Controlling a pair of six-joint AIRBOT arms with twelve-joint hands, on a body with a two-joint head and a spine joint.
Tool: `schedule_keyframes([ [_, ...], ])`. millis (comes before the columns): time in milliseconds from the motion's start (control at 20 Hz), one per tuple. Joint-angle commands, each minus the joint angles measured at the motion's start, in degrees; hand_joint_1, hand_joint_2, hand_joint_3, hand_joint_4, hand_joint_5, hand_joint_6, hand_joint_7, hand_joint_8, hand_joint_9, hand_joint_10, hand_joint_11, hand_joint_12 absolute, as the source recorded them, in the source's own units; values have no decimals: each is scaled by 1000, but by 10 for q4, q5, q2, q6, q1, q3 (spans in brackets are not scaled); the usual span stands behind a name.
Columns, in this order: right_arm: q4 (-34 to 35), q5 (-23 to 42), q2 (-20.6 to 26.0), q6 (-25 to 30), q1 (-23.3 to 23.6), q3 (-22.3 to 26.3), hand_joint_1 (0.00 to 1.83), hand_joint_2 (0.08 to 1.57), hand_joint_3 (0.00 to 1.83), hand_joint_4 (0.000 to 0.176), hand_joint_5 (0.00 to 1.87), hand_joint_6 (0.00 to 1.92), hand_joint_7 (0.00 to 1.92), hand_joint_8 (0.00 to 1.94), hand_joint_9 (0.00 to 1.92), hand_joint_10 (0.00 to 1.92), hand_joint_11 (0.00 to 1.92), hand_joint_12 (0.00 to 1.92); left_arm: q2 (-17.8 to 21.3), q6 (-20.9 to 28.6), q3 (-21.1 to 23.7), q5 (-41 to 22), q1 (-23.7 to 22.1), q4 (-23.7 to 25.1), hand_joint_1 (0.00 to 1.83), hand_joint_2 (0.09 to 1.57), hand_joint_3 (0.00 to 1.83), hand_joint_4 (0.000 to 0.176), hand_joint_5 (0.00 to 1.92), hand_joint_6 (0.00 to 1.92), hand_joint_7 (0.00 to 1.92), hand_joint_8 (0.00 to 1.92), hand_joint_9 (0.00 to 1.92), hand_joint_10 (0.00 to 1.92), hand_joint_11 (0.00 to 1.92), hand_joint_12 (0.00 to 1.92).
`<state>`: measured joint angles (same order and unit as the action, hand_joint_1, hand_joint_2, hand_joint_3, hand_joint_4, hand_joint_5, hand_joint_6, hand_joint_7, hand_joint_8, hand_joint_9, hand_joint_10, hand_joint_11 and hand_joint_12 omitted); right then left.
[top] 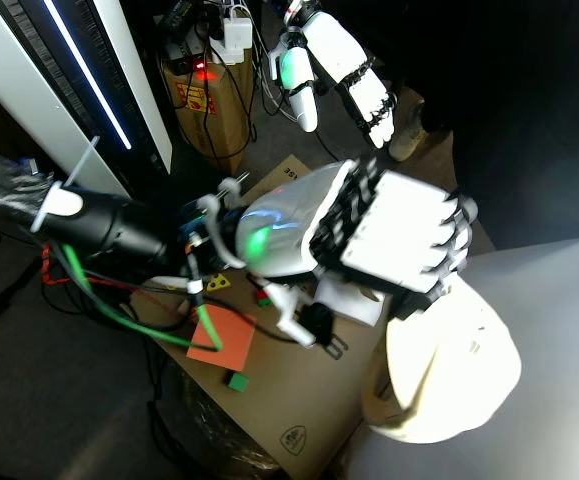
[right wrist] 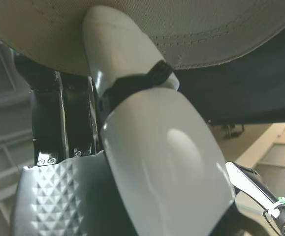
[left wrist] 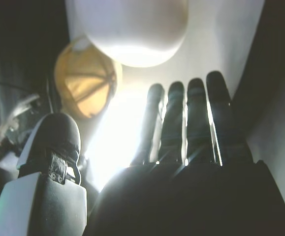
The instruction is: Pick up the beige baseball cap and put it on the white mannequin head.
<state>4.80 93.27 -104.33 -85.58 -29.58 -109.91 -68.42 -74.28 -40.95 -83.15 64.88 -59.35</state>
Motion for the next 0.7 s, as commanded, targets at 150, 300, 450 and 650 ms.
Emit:
schedule_keyframes([
  [150, -37, -11, -52, 13, 47, -58, 1385, 1168, 2, 0, 821, 1050, 903, 1118, 772, 1483, 792, 1597, -2, 0, -7, -54, -11, 25, 0, 1201, 0, 0, 109, 1, 96, 0, 89, 0, 0, 429],
  [300, -37, -54, -94, 42, 73, -109, 1474, 1157, 0, 0, 827, 975, 860, 1100, 792, 1378, 821, 1687, -2, -5, -7, -45, -12, 24, 0, 1201, 0, 0, 112, 1, 93, 0, 84, 0, 0, 443],
  [450, -37, -124, -118, 46, 86, -125, 1478, 1156, 0, 0, 821, 970, 852, 1110, 790, 1375, 841, 1678, -3, -6, -8, -40, -12, 25, 0, 1203, 0, 0, 119, 3, 94, 1, 81, 0, 0, 462],
  [650, -37, -146, -140, 32, 79, -132, 1365, 1169, 2, 0, 816, 1052, 876, 1150, 818, 1478, 810, 1548, -2, -14, -13, -36, -14, 23, 0, 1201, 0, 0, 117, 1, 95, 1, 63, 0, 0, 438],
])
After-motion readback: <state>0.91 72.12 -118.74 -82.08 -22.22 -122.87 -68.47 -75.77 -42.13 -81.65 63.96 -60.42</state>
